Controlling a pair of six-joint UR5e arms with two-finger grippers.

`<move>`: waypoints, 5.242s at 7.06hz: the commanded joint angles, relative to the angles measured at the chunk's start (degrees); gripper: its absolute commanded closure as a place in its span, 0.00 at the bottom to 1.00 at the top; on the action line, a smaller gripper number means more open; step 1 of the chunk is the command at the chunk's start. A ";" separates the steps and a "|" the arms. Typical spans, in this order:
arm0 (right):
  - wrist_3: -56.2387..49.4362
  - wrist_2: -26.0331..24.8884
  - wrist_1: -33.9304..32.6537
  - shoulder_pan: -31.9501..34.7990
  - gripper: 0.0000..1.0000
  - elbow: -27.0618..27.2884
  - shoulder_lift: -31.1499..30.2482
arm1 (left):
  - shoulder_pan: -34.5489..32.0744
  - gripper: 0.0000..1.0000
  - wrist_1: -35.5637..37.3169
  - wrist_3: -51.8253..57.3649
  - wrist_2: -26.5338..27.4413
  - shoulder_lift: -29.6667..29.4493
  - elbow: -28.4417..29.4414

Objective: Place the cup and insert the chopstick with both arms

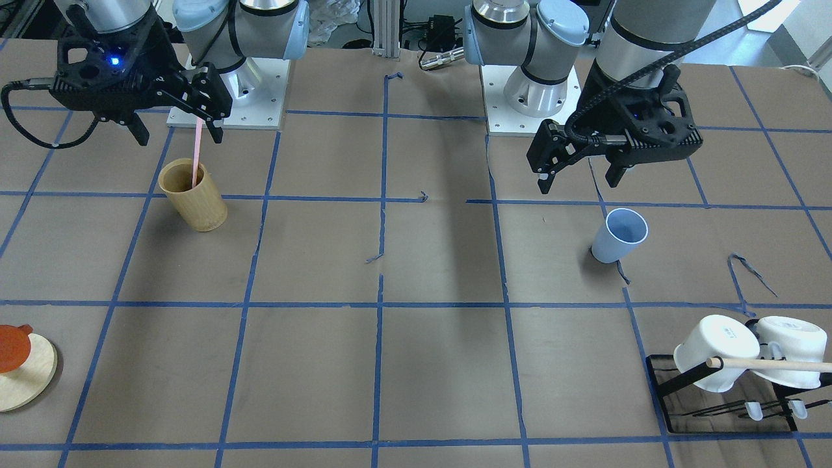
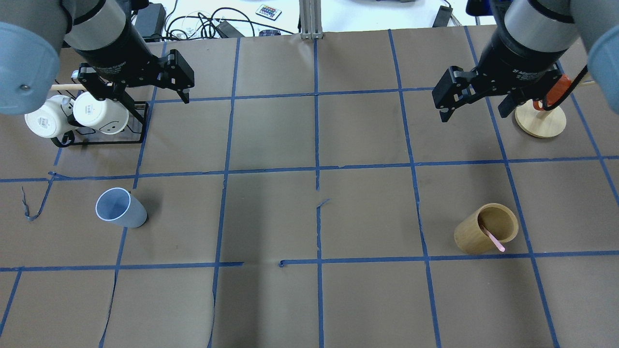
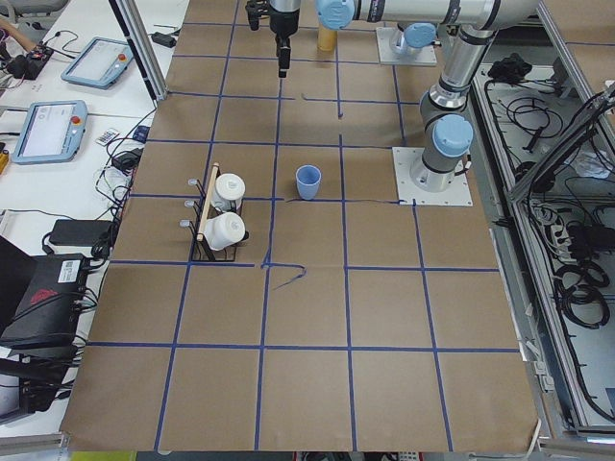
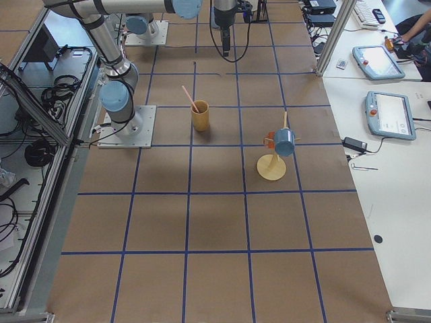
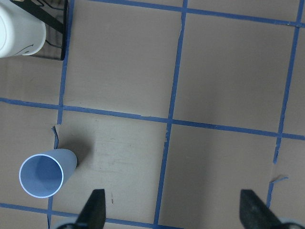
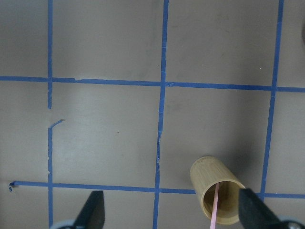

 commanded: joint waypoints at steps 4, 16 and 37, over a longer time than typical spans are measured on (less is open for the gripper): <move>0.96 -0.03 0.08 0.00 0.00 0.12 0.03 | -0.27 0.00 -0.16 0.00 0.08 0.77 -1.19; 1.23 -0.12 0.96 -0.26 0.00 0.47 0.38 | 6.01 0.00 -4.26 12.93 -0.26 2.26 -1.11; 18.10 -0.91 20.83 -14.33 0.44 16.29 7.14 | 31.06 1.00 25.87 31.23 -2.85 -3.36 -30.92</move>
